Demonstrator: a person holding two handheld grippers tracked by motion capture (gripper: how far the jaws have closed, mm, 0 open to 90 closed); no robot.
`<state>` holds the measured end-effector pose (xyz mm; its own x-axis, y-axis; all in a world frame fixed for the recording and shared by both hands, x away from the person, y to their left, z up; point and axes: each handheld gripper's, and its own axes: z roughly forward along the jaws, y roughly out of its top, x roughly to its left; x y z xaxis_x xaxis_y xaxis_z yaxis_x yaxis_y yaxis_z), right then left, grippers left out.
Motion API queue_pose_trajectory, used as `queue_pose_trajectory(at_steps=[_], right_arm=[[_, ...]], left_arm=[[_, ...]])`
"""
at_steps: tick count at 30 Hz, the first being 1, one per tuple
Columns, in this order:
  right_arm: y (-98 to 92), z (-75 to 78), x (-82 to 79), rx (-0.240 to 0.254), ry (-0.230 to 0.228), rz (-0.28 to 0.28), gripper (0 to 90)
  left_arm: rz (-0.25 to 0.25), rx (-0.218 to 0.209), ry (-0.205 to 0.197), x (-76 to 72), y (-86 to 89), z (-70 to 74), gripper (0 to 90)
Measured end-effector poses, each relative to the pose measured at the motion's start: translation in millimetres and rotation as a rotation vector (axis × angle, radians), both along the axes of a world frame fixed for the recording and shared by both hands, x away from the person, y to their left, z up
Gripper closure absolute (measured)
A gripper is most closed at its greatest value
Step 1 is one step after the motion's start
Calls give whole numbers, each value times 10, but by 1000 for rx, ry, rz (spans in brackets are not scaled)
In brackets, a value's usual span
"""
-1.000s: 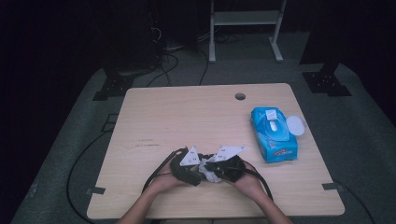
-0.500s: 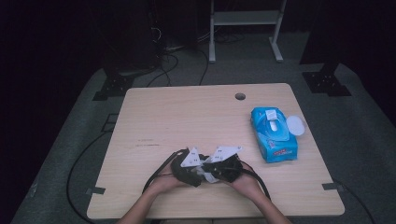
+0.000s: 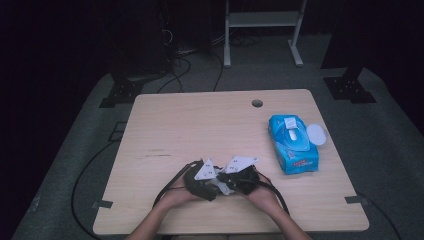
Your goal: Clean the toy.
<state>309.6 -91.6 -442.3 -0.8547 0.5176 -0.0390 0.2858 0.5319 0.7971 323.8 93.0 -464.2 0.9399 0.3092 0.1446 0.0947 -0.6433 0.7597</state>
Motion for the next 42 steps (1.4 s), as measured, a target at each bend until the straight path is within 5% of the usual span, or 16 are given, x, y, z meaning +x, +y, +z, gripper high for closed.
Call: queue_pose_trajectory(at_steps=[5, 9, 10, 14, 16, 20, 22, 28, 31, 34, 37, 42], right_arm=[[-178, 9, 84, 29, 9, -112, 872], [-51, -5, 16, 67, 37, -9, 871], [-6, -7, -7, 48, 14, -5, 872], [-49, 6, 38, 30, -19, -81, 872], [-105, 6, 67, 55, 0, -106, 872], [-8, -5, -3, 77, 19, -43, 871], [42, -9, -21, 34, -11, -33, 871], [-147, -7, 37, 12, -25, -123, 872], [-159, -30, 8, 9, -16, -117, 871], [-63, -38, -48, 52, 21, -26, 871], [43, -43, -95, 18, 11, 29, 871], [-113, -29, -23, -17, -4, -38, 871]], left_arm=[[-6, -9, 0, -1, -10, 13, 241], [-12, 2, -3, -17, -25, 19, 241], [-14, 18, -13, -18, -23, 18, 241], [-7, -8, 0, -16, -26, 14, 241], [-8, -11, -3, -20, -41, 16, 241], [-19, 1, -3, -27, -43, 13, 241], [-17, 6, -3, -28, -30, 5, 241], [-9, 2, 2, -7, -7, -3, 241], [-7, 14, 0, -9, -10, -13, 241], [-13, 19, -9, -10, -9, 5, 241], [-8, 22, -7, -13, -6, -19, 241], [-1, 33, -9, 15, 21, -19, 241]])
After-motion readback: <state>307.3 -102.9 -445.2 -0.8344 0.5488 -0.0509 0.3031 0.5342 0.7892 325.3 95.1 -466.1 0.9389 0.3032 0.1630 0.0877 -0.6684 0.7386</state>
